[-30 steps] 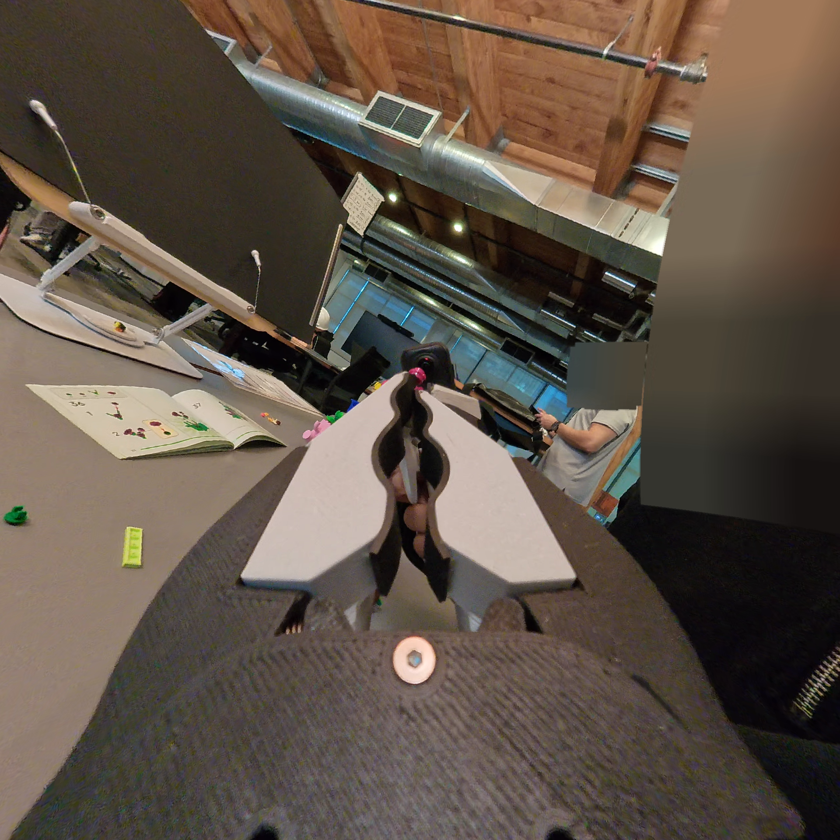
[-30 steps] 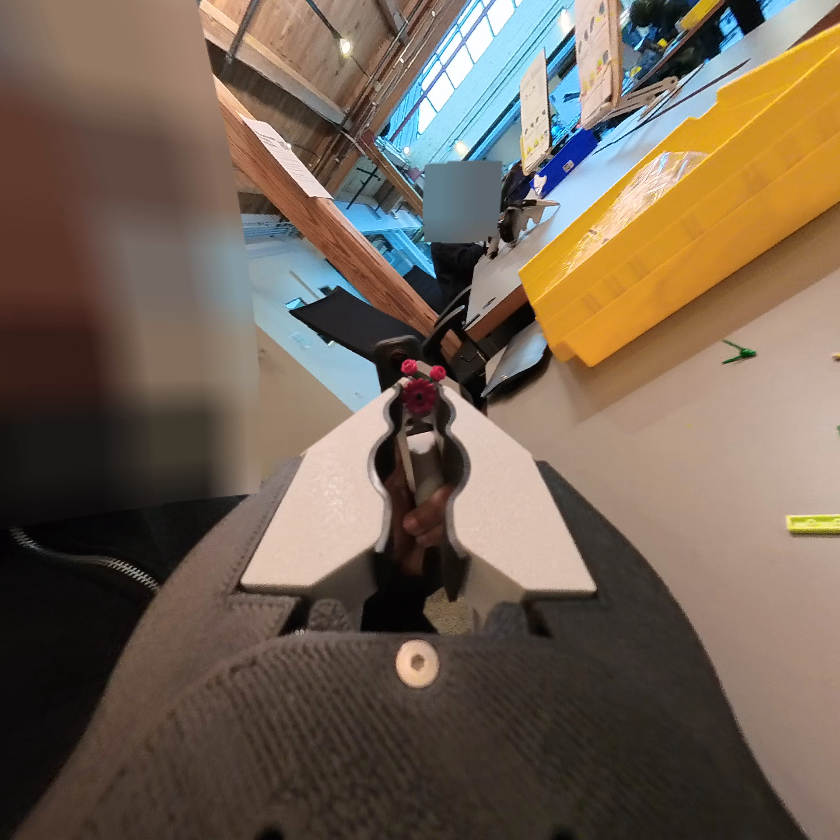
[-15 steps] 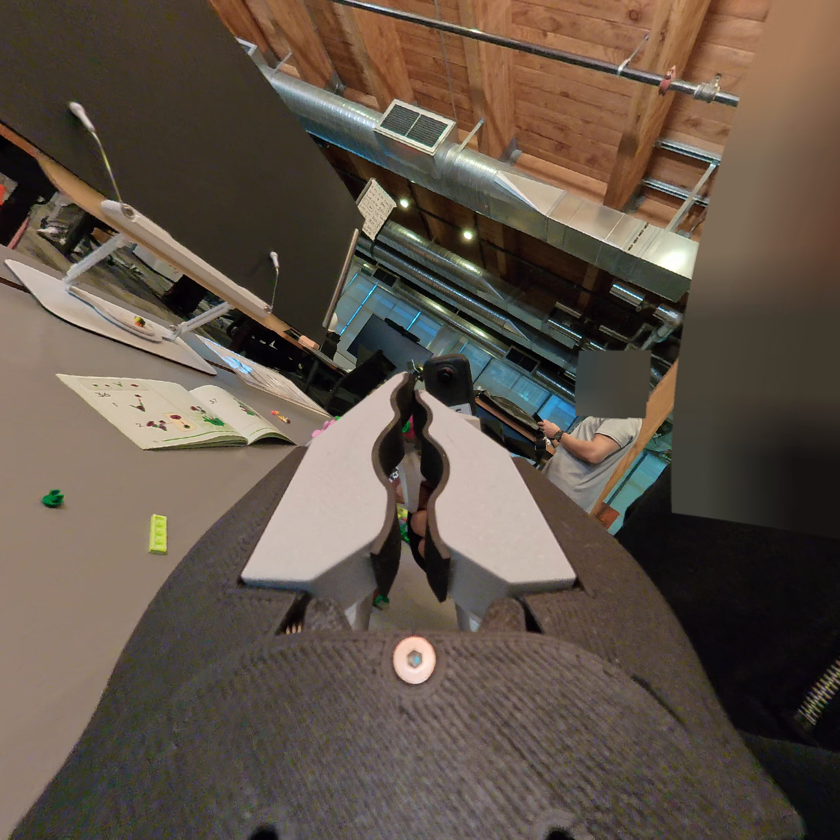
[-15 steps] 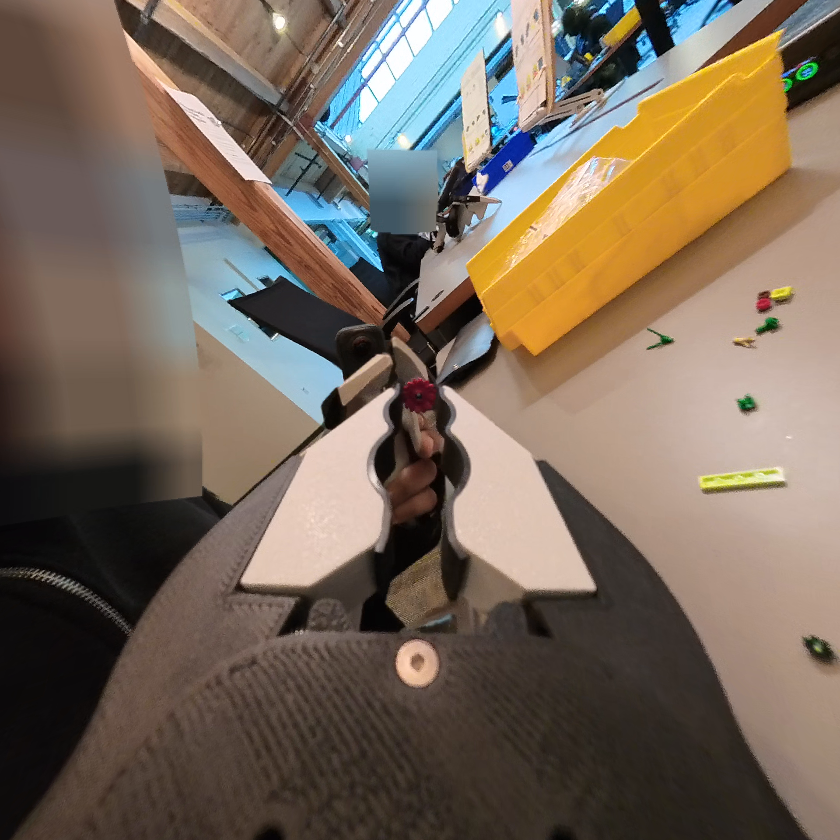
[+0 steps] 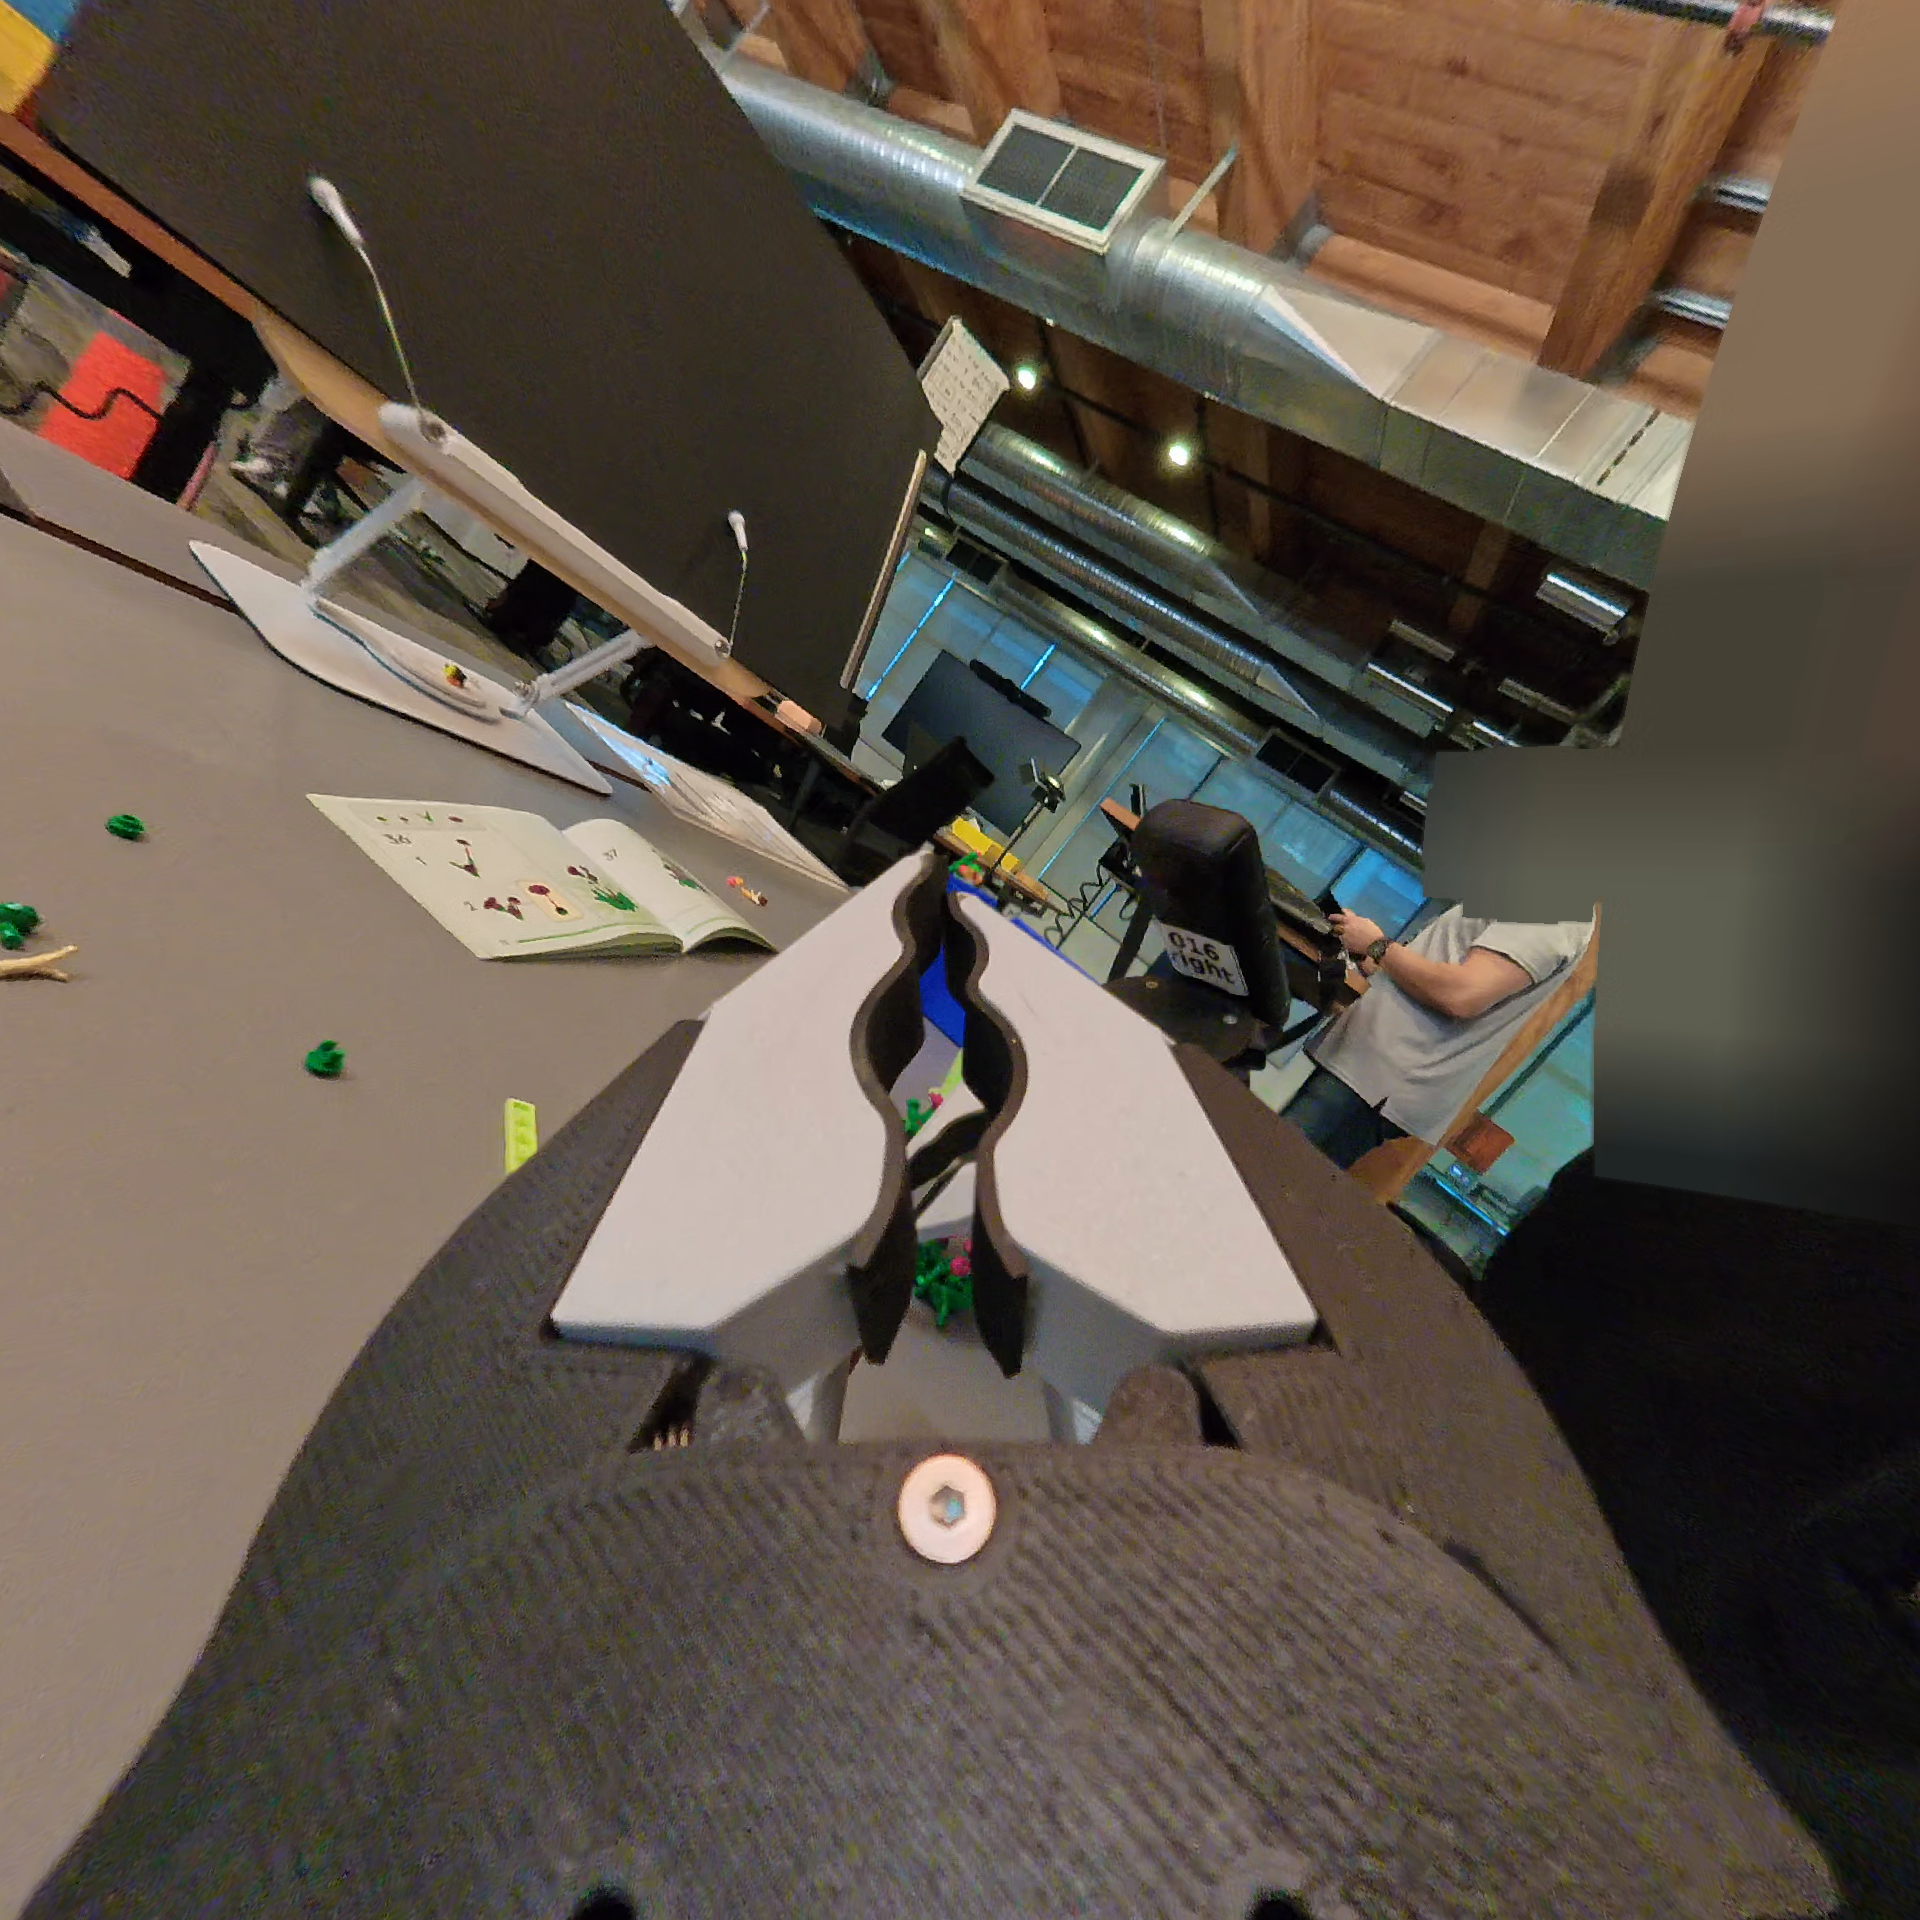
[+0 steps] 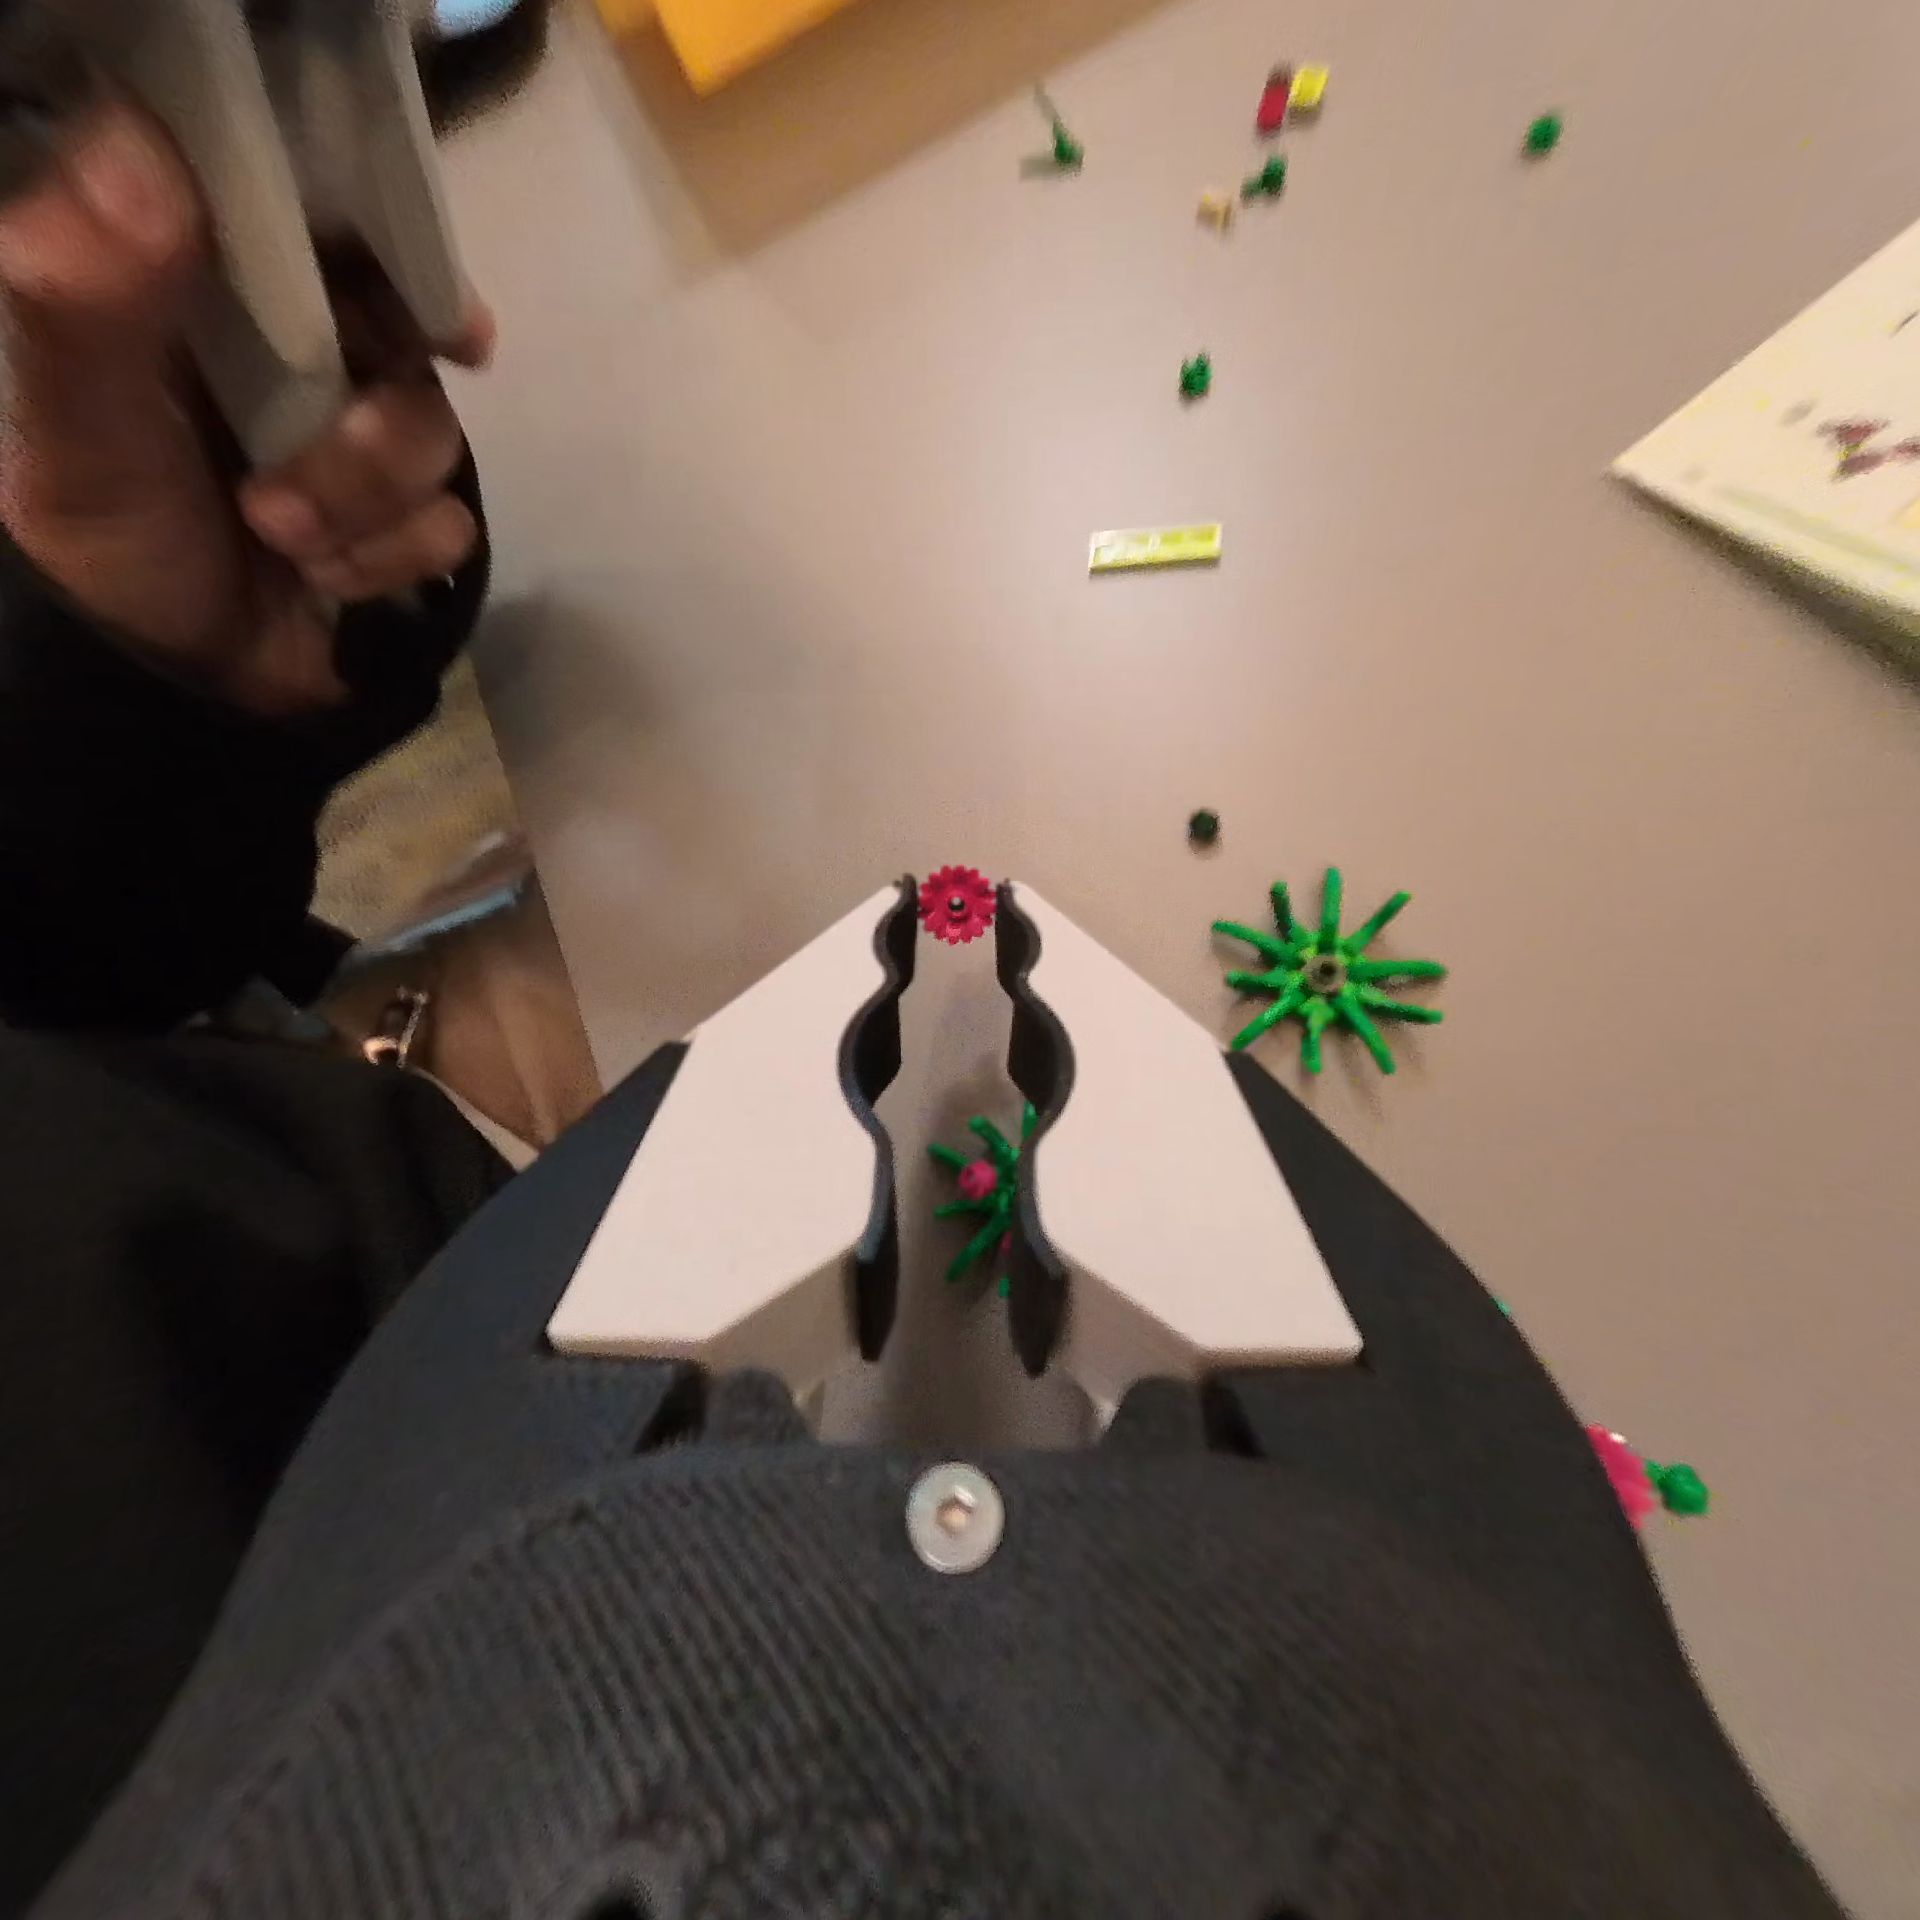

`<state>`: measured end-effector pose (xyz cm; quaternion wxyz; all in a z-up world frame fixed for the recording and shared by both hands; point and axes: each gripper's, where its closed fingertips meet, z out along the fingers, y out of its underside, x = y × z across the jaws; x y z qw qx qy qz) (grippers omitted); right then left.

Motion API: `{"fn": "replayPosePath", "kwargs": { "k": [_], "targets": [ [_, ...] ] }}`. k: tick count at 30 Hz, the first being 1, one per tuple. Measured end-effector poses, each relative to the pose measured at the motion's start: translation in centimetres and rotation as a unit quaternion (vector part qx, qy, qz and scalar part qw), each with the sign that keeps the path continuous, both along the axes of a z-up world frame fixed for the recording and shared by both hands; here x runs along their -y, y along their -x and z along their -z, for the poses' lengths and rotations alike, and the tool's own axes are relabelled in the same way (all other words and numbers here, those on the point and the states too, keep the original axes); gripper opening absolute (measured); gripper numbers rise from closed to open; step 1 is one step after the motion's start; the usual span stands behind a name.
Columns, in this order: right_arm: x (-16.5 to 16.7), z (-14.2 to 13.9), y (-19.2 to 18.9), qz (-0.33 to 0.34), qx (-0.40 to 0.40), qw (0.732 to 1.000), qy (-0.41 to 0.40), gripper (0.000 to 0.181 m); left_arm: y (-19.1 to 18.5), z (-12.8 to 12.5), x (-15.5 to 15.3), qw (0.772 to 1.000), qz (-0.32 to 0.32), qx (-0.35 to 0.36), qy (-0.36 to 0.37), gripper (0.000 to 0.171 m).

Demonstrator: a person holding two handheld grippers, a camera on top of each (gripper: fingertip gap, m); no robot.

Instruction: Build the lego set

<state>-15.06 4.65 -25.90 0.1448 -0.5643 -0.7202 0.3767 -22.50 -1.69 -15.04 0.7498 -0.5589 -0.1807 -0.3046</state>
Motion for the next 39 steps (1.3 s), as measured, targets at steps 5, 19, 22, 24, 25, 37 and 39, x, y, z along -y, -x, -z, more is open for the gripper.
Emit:
{"fn": "replayPosePath", "kwargs": {
  "k": [5,19,22,24,25,37,39],
  "targets": [
    [0.2,2.4,-0.2,-0.010,0.016,0.996,-0.085,0.013,-1.0,0.6,-0.9,1.000,0.018,-0.011,0.018,0.000],
    [6.2,-1.1,-5.3,-0.166,-0.074,0.983,-0.039,0.020,-1.5,0.7,-1.1,0.999,0.026,-0.021,0.024,0.000],
    [6.5,0.7,-5.8,-0.180,-0.050,0.980,-0.065,0.017,-1.7,0.7,-1.2,0.999,0.031,-0.024,0.026,0.000],
    [6.6,1.3,-5.8,-0.185,-0.040,0.979,-0.069,0.015,-1.9,0.7,-1.3,0.999,0.033,-0.026,0.028,0.000],
    [6.6,1.6,-5.8,-0.188,-0.037,0.979,-0.073,0.015,-1.9,0.8,-1.4,0.999,0.033,-0.027,0.028,0.000],
    [5.9,2.5,-5.2,-0.167,-0.023,0.984,-0.064,0.000,-2.1,0.6,-1.3,0.999,0.043,-0.025,0.016,0.000],
    [5.6,1.8,-4.7,-0.149,-0.036,0.987,-0.048,0.000,-2.3,0.4,-1.3,0.998,0.049,-0.026,0.008,0.000]
  ]
}}
